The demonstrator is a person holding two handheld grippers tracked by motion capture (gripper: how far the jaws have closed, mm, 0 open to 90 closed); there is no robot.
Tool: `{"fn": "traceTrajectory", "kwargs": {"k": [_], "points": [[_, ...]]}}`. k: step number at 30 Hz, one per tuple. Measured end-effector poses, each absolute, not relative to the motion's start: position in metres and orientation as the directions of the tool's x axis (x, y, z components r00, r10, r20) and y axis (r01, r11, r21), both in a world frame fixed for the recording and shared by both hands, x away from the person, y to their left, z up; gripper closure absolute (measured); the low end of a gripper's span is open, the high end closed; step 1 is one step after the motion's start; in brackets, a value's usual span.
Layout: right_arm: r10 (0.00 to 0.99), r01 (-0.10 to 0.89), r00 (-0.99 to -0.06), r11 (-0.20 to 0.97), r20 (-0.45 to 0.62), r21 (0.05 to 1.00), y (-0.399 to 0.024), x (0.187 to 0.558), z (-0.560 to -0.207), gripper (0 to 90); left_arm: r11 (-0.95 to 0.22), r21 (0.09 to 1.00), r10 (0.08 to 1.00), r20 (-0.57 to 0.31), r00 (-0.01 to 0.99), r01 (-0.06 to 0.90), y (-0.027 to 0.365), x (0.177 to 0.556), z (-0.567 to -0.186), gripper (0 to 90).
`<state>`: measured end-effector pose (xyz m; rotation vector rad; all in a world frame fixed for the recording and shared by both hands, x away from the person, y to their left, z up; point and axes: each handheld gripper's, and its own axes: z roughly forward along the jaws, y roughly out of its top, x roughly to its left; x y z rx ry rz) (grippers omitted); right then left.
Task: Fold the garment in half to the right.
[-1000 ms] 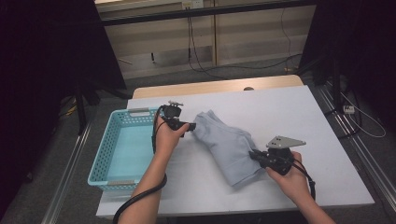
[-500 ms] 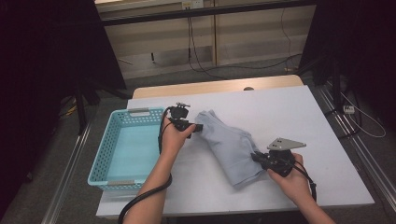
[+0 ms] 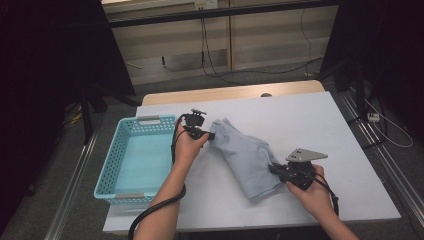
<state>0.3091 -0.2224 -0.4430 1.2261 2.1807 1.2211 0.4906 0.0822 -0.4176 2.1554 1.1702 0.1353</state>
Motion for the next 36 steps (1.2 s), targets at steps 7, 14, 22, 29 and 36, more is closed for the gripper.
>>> {"fn": "traceTrajectory", "kwargs": {"k": [7, 14, 22, 29, 36], "points": [[0.821, 0.503, -0.561, 0.240, 0.102, 0.830, -0.224, 0.307, -0.437, 85.8, -0.365, 0.628, 0.799, -0.168, 0.578, 0.687, 0.085, 0.501, -0.395, 82.1], [0.850, 0.489, -0.523, 0.242, 0.060, 0.838, -0.228, 0.302, -0.431, 86.1, -0.383, 0.656, 0.800, -0.116, 0.589, 0.650, 0.074, 0.508, -0.383, 83.4], [0.865, 0.512, -0.500, 0.263, 0.035, 0.817, -0.232, 0.304, -0.441, 86.1, -0.392, 0.645, 0.804, -0.106, 0.586, 0.656, 0.062, 0.518, -0.395, 83.9], [0.869, 0.507, -0.495, 0.296, -0.007, 0.810, -0.232, 0.309, -0.448, 86.0, -0.413, 0.632, 0.812, -0.072, 0.580, 0.656, 0.057, 0.525, -0.400, 84.2], [0.871, 0.531, -0.491, 0.286, 0.015, 0.798, -0.237, 0.314, -0.454, 85.8, -0.423, 0.633, 0.801, -0.072, 0.594, 0.648, 0.054, 0.522, -0.402, 83.5]]}}
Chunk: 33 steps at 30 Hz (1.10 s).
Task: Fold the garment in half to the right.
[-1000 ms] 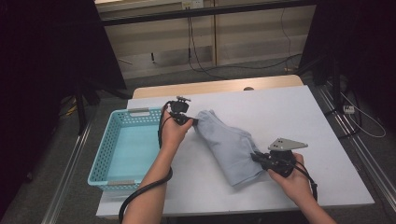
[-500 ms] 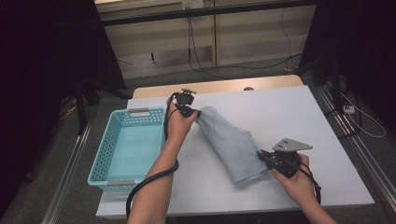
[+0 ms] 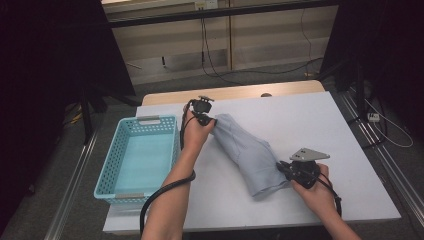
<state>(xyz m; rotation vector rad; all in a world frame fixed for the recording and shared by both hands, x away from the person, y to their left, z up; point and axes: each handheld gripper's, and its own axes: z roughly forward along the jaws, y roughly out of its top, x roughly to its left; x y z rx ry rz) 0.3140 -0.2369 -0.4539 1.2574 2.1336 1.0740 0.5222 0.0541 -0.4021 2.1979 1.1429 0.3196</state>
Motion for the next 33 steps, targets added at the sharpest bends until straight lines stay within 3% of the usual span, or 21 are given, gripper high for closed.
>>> {"fn": "traceTrajectory", "kwargs": {"k": [4, 9, 18, 24, 33], "points": [[0.862, 0.515, -0.508, 0.289, 0.015, 0.807, -0.237, 0.314, -0.454, 84.3, -0.410, 0.636, 0.801, -0.092, 0.592, 0.654, 0.055, 0.521, -0.401, 82.2], [0.866, 0.513, -0.500, 0.280, 0.017, 0.812, -0.239, 0.314, -0.454, 81.7, -0.413, 0.637, 0.792, -0.102, 0.602, 0.651, 0.055, 0.518, -0.396, 74.3], [0.866, 0.504, -0.498, 0.256, 0.035, 0.825, -0.243, 0.311, -0.448, 73.9, -0.386, 0.655, 0.788, -0.134, 0.601, 0.650, 0.059, 0.503, -0.387, 35.5], [0.866, 0.500, -0.494, 0.206, 0.081, 0.841, -0.247, 0.310, -0.445, 58.6, -0.373, 0.688, 0.760, -0.158, 0.630, 0.623, 0.058, 0.483, -0.385, 23.1], [0.849, 0.472, -0.519, 0.189, 0.098, 0.861, -0.248, 0.307, -0.442, 37.3, -0.365, 0.710, 0.717, -0.199, 0.668, 0.602, 0.063, 0.448, -0.384, 17.2]]}}
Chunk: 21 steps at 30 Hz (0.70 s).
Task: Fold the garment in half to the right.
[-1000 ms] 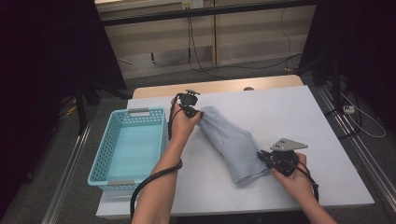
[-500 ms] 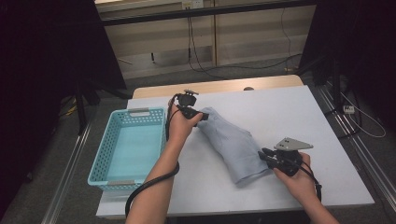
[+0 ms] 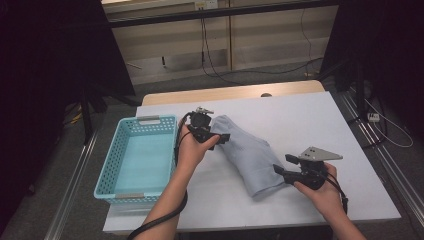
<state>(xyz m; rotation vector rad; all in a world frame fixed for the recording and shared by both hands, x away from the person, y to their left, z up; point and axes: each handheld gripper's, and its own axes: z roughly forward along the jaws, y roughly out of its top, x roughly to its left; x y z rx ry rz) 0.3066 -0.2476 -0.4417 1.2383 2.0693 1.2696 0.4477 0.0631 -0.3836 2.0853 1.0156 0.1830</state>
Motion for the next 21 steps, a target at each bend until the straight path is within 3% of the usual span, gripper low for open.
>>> {"fn": "traceTrajectory", "kwargs": {"k": [11, 21], "points": [[0.843, 0.454, -0.527, 0.173, 0.107, 0.874, -0.249, 0.304, -0.438, 21.5, -0.361, 0.714, 0.693, -0.224, 0.685, 0.599, 0.071, 0.419, -0.391, 14.5], [0.837, 0.447, -0.536, 0.172, 0.109, 0.878, -0.256, 0.292, -0.435, 16.2, -0.360, 0.722, 0.688, -0.224, 0.691, 0.592, 0.071, 0.405, -0.391, 12.0]]}}
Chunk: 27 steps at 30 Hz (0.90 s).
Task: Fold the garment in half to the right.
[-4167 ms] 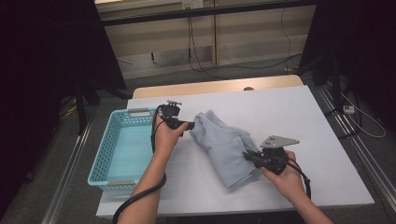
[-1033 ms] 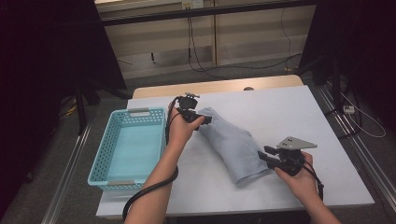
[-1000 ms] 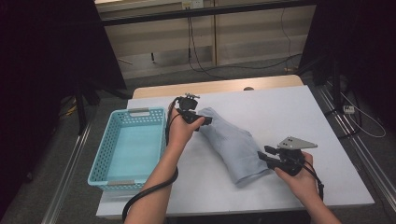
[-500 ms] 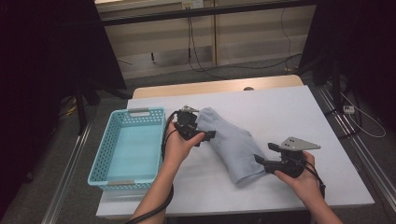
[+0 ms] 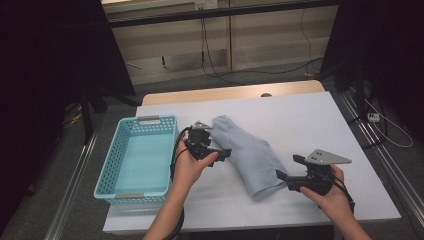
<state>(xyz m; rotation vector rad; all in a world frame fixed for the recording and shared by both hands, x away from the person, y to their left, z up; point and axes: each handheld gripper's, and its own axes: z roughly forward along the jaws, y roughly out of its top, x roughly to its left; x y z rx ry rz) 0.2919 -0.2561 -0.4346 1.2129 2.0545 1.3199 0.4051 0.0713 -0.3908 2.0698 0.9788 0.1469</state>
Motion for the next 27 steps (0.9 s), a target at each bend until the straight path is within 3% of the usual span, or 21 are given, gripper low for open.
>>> {"fn": "traceTrajectory", "kwargs": {"k": [9, 27], "points": [[0.842, 0.437, -0.531, 0.173, 0.098, 0.882, -0.266, 0.283, -0.436, 11.4, -0.362, 0.710, 0.668, -0.255, 0.699, 0.605, 0.068, 0.394, -0.401, 9.9], [0.861, 0.438, -0.501, 0.168, 0.085, 0.883, -0.275, 0.274, -0.439, 10.3, -0.351, 0.702, 0.663, -0.281, 0.694, 0.620, 0.048, 0.388, -0.416, 9.0]]}}
